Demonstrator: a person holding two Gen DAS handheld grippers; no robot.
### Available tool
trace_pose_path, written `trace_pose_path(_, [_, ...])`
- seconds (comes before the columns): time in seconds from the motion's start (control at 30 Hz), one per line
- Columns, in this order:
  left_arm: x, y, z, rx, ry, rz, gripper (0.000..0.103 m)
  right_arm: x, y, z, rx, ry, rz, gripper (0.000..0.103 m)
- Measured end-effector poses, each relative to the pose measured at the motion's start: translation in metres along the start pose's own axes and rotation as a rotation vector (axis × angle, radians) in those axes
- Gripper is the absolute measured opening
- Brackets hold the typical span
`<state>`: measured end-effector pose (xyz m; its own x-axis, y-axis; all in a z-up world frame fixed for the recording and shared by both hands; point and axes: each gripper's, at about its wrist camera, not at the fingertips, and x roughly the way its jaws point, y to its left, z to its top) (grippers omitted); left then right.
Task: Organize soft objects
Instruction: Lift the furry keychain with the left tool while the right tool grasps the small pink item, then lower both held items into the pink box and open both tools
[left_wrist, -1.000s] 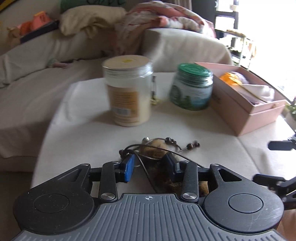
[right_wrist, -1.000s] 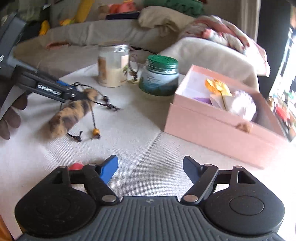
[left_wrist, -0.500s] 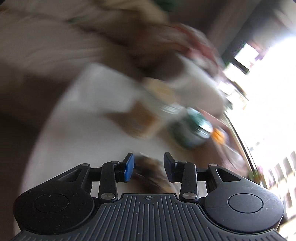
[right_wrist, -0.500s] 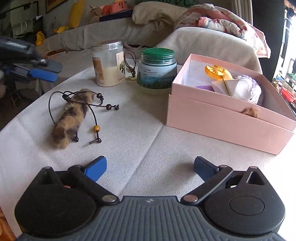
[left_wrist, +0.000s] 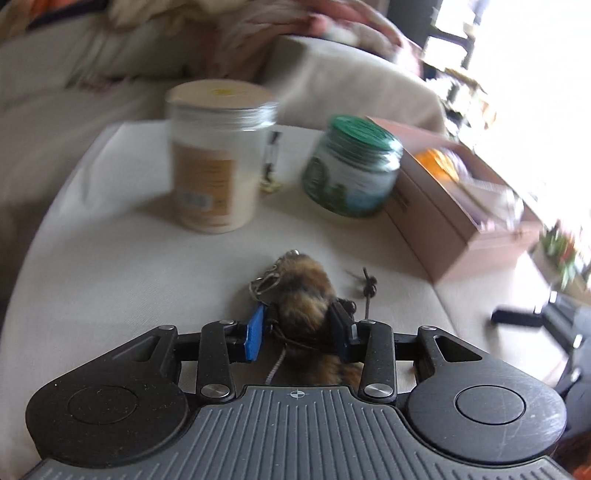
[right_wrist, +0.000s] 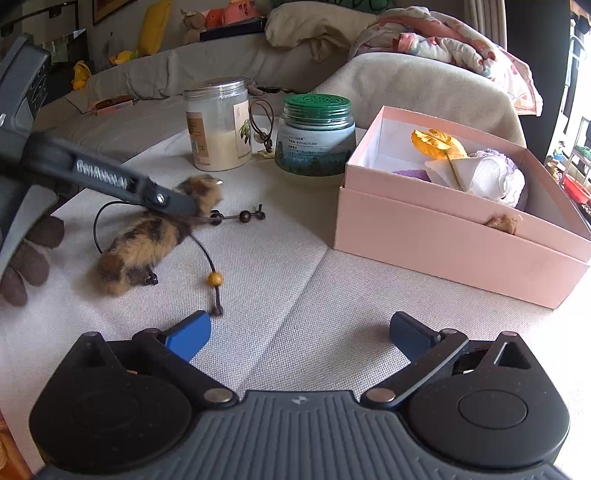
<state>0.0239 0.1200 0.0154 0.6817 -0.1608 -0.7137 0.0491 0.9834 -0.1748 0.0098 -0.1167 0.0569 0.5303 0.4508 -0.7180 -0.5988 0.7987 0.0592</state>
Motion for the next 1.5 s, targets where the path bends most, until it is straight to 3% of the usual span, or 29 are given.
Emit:
trace_pose_path(0.1, [0.006, -0.013, -0.001, 0.076, -0.016, 0.014, 0.053, 0.001, 0.000, 0.002, 0.000, 0.011, 0.003, 0.103])
trace_pose_path(0.23, [0.004, -0.009, -0.004, 0.065, -0.026, 0.015, 0.052, 0.002, -0.001, 0.003, -0.013, 0.021, 0.008, 0.103])
trace_pose_path(0.33, [0.000, 0.000, -0.006, 0.030, -0.031, 0.001, 0.034, -0.001, -0.006, 0.007, -0.003, 0.041, 0.027, 0.097])
trace_pose_path(0.4, [-0.002, 0.005, -0.009, 0.014, -0.035, -0.031, 0.030, -0.012, -0.005, 0.008, 0.033, 0.015, 0.066, 0.095])
trace_pose_path(0.5, [-0.007, 0.009, -0.014, 0.019, -0.035, -0.034, 0.029, -0.027, 0.016, 0.008, -0.016, 0.013, 0.136, 0.095])
trace_pose_path(0.57, [-0.012, 0.010, -0.017, 0.019, -0.038, -0.017, 0.029, -0.029, 0.035, 0.006, -0.058, 0.040, 0.172, 0.088])
trace_pose_path(0.63, [-0.018, 0.013, -0.021, 0.015, -0.044, -0.003, 0.028, -0.025, 0.052, 0.003, -0.093, 0.085, 0.189, 0.065])
trace_pose_path(0.77, [-0.027, 0.023, -0.027, -0.002, -0.056, 0.011, 0.028, -0.021, 0.068, 0.003, -0.136, 0.108, 0.156, 0.056])
trace_pose_path(0.83, [-0.032, 0.027, -0.029, -0.009, -0.062, 0.015, 0.028, -0.022, 0.072, 0.004, -0.163, 0.112, 0.140, 0.040])
trace_pose_path(1.0, [-0.040, 0.041, -0.035, -0.034, -0.091, 0.010, 0.027, -0.027, 0.078, 0.005, -0.237, 0.118, 0.126, 0.019])
trace_pose_path(1.3, [-0.073, 0.071, -0.012, -0.072, -0.208, 0.028, 0.026, -0.037, 0.054, 0.048, -0.204, -0.006, 0.108, 0.019])
trace_pose_path(1.5, [-0.116, 0.087, 0.071, -0.011, -0.405, 0.161, 0.026, -0.049, 0.026, 0.096, -0.157, -0.137, 0.094, 0.019])
